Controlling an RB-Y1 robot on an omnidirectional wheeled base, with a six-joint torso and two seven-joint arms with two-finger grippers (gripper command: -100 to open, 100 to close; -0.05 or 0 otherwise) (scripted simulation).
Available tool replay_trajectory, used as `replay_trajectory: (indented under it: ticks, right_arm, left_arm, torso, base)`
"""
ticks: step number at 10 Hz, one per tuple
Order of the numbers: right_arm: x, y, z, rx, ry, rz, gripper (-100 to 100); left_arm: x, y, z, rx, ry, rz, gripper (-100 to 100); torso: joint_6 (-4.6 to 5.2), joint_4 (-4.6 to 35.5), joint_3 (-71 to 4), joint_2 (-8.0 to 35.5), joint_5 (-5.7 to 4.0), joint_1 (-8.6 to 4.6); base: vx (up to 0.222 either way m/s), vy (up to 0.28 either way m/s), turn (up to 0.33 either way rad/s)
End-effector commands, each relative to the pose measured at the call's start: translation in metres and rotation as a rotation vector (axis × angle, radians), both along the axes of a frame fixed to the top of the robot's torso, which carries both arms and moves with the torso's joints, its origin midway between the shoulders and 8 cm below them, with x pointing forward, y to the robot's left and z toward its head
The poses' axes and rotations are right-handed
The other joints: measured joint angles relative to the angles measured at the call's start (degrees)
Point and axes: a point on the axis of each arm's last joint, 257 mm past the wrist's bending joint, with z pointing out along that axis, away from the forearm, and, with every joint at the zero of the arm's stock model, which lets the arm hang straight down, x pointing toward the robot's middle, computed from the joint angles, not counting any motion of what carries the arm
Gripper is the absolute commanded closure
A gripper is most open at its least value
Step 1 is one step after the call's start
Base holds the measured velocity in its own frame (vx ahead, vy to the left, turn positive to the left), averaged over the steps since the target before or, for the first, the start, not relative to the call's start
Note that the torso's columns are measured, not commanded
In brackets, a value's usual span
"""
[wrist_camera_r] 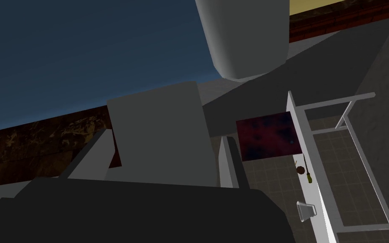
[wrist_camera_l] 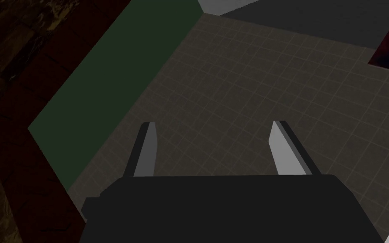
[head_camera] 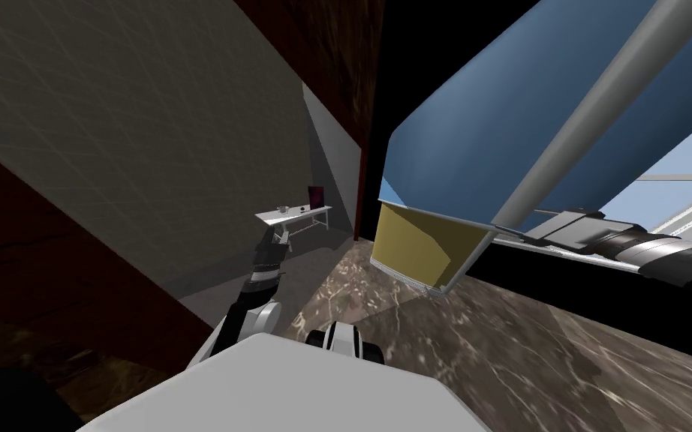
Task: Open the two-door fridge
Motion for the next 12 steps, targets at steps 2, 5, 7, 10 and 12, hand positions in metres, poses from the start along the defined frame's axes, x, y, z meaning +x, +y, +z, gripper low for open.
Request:
replay_trajectory:
  ticks: [2,5,7,10,12]
  right_arm:
    - [-0.009,0.039,0.001,0.013,-0.007,0.082,100]
    - [-0.017,0.074,0.003,0.008,-0.012,0.154,100]
    - [-0.027,0.088,0.003,0.015,-0.013,0.184,100]
    - [-0.038,0.119,0.005,0.006,-0.014,0.246,100]
    - [-0.049,0.136,0.005,0.006,-0.013,0.278,100]
  left_arm:
    - [0.0,0.0,0.0,0.0,0.0,0.0,0]
    - [0.0,0.0,0.0,0.0,0.0,0.0,0]
    - [0.0,0.0,0.0,0.0,0.0,0.0,0]
    - [0.0,0.0,0.0,0.0,0.0,0.0,0]
    - [0.0,0.0,0.0,0.0,0.0,0.0,0]
  torso:
    - [-0.23,0.0,0.1,0.3,-0.01,-0.28]
    - [-0.07,0.0,-0.1,-0.2,0.1,0.04]
    - [-0.36,0.1,0.0,0.3,0.17,-0.11]
    - [0.06,0.1,0.2,0.3,0.06,0.06]
    - [-0.81,0.2,-0.3,-0.1,0.74,0.45]
  base:
    - [0.143,0.121,-0.271]
    - [0.258,0.193,-0.409]
    - [0.11,0.156,-0.349]
    - [0.183,0.244,-0.506]
    - [0.082,0.166,-0.216]
